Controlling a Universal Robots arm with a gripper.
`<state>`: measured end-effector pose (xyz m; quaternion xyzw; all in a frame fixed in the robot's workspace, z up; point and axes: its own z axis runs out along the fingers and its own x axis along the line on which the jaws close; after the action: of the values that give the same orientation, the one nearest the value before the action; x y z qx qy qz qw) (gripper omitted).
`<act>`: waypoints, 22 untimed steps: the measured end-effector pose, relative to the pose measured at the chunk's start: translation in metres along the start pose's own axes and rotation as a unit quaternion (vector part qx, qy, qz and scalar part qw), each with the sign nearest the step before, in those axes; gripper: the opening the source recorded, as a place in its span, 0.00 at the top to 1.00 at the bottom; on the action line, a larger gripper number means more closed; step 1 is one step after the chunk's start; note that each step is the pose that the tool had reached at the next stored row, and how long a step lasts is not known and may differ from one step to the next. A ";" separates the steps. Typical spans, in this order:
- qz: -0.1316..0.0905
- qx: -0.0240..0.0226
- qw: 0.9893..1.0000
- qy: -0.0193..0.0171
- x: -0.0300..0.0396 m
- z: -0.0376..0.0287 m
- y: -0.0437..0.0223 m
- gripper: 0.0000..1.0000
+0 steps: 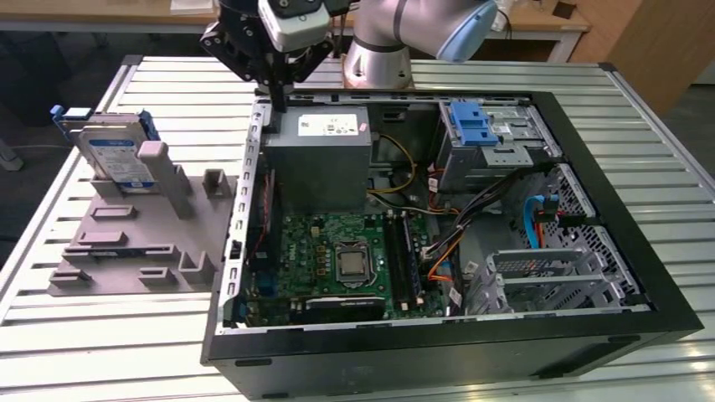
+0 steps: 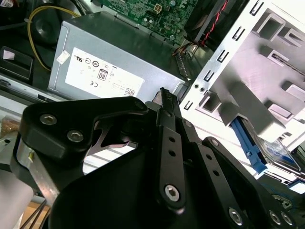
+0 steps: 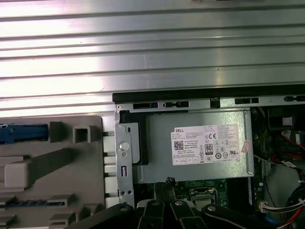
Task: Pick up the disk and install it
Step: 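Reach for the disk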
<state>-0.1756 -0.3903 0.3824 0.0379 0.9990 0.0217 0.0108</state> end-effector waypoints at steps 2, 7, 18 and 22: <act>0.000 0.000 1.000 0.000 0.0006 0.0002 -0.0001 0.89; 0.000 0.000 1.000 0.000 0.0022 0.0007 -0.0002 0.89; 0.000 0.000 1.000 0.001 0.0058 0.0020 -0.0005 0.89; 0.000 0.000 1.000 0.001 0.0070 0.0025 -0.0007 0.89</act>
<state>-0.1825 -0.3903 0.3798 0.0379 0.9990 0.0215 0.0098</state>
